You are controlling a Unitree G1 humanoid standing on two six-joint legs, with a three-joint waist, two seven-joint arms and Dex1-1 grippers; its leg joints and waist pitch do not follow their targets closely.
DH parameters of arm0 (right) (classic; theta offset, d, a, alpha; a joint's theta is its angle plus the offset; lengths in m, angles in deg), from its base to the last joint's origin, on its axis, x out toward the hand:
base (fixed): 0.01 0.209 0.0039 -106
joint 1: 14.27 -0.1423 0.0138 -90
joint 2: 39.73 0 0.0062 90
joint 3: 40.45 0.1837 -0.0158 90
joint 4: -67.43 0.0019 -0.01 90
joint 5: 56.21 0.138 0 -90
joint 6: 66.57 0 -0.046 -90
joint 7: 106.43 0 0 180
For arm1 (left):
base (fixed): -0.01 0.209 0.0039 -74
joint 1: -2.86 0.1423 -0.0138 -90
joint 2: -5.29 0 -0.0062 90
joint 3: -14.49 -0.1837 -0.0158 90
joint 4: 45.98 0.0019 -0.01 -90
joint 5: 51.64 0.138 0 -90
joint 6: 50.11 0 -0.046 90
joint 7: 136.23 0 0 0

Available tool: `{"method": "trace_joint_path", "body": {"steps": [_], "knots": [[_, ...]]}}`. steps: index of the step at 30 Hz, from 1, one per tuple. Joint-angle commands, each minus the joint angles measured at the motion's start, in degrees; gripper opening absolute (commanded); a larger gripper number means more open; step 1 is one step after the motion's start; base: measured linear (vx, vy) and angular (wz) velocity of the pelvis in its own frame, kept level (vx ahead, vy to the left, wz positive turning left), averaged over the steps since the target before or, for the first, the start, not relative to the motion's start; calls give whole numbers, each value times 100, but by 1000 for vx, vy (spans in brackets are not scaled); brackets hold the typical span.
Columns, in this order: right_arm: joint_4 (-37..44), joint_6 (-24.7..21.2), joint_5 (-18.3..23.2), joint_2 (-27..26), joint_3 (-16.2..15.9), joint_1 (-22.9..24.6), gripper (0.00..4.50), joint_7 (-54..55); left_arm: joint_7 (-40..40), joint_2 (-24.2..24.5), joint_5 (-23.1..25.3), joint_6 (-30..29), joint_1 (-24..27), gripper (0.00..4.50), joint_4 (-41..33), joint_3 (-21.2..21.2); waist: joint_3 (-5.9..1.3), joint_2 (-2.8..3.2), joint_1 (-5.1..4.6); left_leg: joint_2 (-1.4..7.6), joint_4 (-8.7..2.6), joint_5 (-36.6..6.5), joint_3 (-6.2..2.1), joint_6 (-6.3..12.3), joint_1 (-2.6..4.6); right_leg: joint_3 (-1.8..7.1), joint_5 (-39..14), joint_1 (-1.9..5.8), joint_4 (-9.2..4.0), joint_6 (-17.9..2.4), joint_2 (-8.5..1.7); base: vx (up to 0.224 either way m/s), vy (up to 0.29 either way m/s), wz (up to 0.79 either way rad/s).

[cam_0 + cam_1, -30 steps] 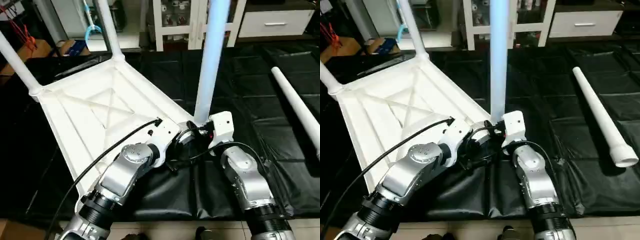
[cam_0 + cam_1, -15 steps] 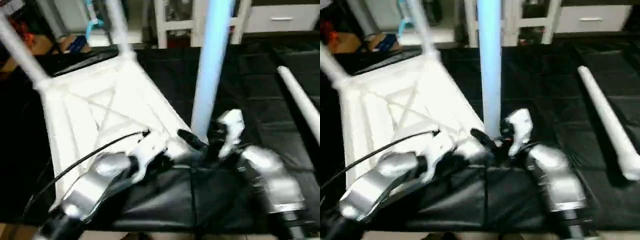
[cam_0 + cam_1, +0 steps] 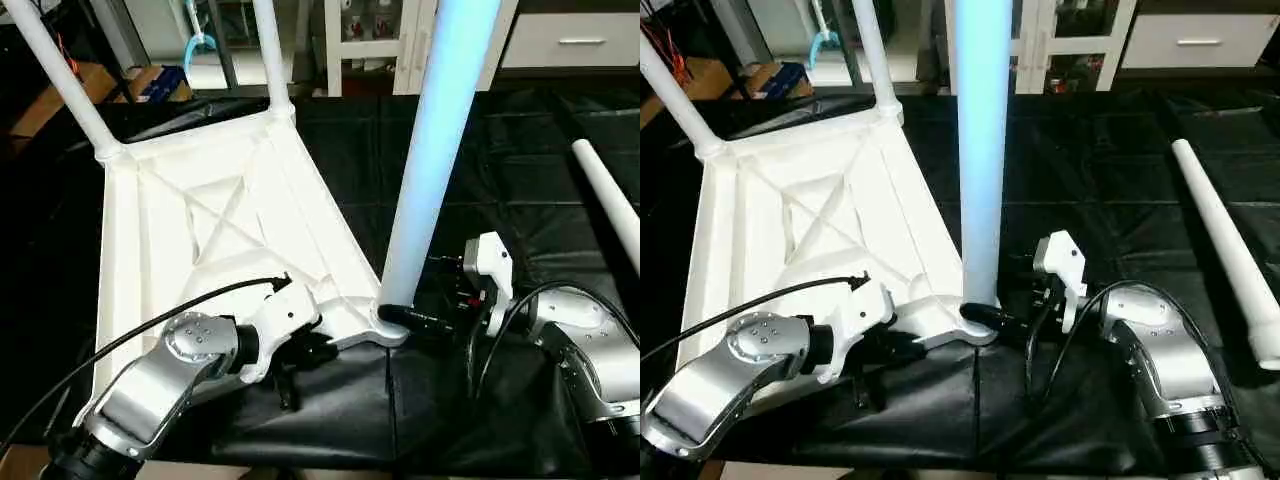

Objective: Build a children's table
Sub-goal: Rotate leg to tighten

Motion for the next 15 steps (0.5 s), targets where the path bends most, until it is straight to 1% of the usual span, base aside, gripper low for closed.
{"method": "trace_joint_path", "body": {"steps": [1, 2, 3, 4, 5, 6, 7, 8, 9, 10, 11, 13, 15], "knots": [[-108, 80, -9, 3, 34, -97, 415, -3, -204, 84, -5, -320, 213, 0, 195, -329, -279, -113, -3, 293, -461, -1556, -137, 384, 143, 153, -1853, 194, -396, -1316, -199, 0, 0, 0], [-112, 81, -6, -1, 34, -98, 405, -10, -203, 84, -6, -322, 212, 0, 194, -330, -284, -112, -5, 289, -462, -1565, -140, 366, 141, 154, -1865, 198, -396, -1304, -200, 0, 0, 0], [-135, 85, 14, -21, 32, -104, 397, -49, -194, 82, -17, -331, 202, 0, 191, -339, -289, -110, -9, 286, -466, -1559, -149, 350, 123, 152, -1864, 213, -393, -1274, -203, 0, 0, 0], [-150, 87, 32, -34, 31, -108, 385, -84, -186, 84, -27, -338, 195, 0, 187, -347, -293, -112, -9, 287, -465, -1516, -152, 362, 119, 154, -1800, 212, -389, -1270, -203, 0, 0, 0], [-171, 94, 56, -33, 17, -108, 385, -143, -186, 96, -45, -348, 189, 0, 176, -357, -296, -103, -10, 285, -461, -1495, -152, 372, 117, 153, -1760, 212, -386, -1277, -202, 0, 0, 0], [-171, 94, 56, -33, 17, -108, 373, -143, -186, 96, -45, -348, 189, 0, 176, -357, -300, -109, -9, 285, -458, -1445, -152, 390, 112, 153, -1686, 217, -384, -1296, -202, 0, 0, 0], [-183, 97, 106, -5, -20, -93, 355, -288, -198, 115, -64, -355, 177, 0, 167, -372, -311, -104, -9, 284, -451, -1375, -152, 420, 110, 150, -1585, 222, -370, -1320, -199, 0, 0, 0], [-183, 97, 106, -5, -20, -93, 350, -288, -198, 115, -64, -355, 177, 0, 167, -372, -316, -103, -7, 286, -447, -1343, -151, 439, 112, 149, -1525, 221, -366, -1340, -199, 0, 0, 0], [-195, 104, 125, 2, -27, -91, 350, -343, -206, 118, -68, -361, 175, 0, 162, -373, -326, -104, -5, 285, -435, -1244, -148, 487, 110, 149, -1365, 226, -351, -1389, -196, 0, 0, 0], [-203, 107, 135, 7, -29, -89, 329, -374, -211, 118, -65, -361, 171, 0, 166, -374, -331, -94, -2, 283, -426, -1133, -150, 543, 99, 145, -1224, 235, -334, -1434, -196, 0, 0, 0], [-192, 100, 148, 20, -33, -76, 329, -407, -215, 113, -64, -358, 165, 0, 174, -375, -339, -92, -2, 280, -416, -1073, -147, 572, 99, 141, -1144, 241, -326, -1456, -195, 0, 0, 0], [-192, 106, 164, 36, -42, -59, 310, -444, -216, 105, -57, -354, 154, 0, 190, -381, -353, -98, 2, 277, -395, -890, -144, 680, 93, 134, -899, 251, -301, -1537, -193, 0, 0, 0], [-214, 116, 163, 33, -39, -47, 293, -472, -213, 89, -58, -347, 140, 0, 211, -385, -339, -96, 2, 280, -401, -943, -142, 706, 90, 132, -997, 252, -314, -1545, -198, 0, 0, 0]]}}
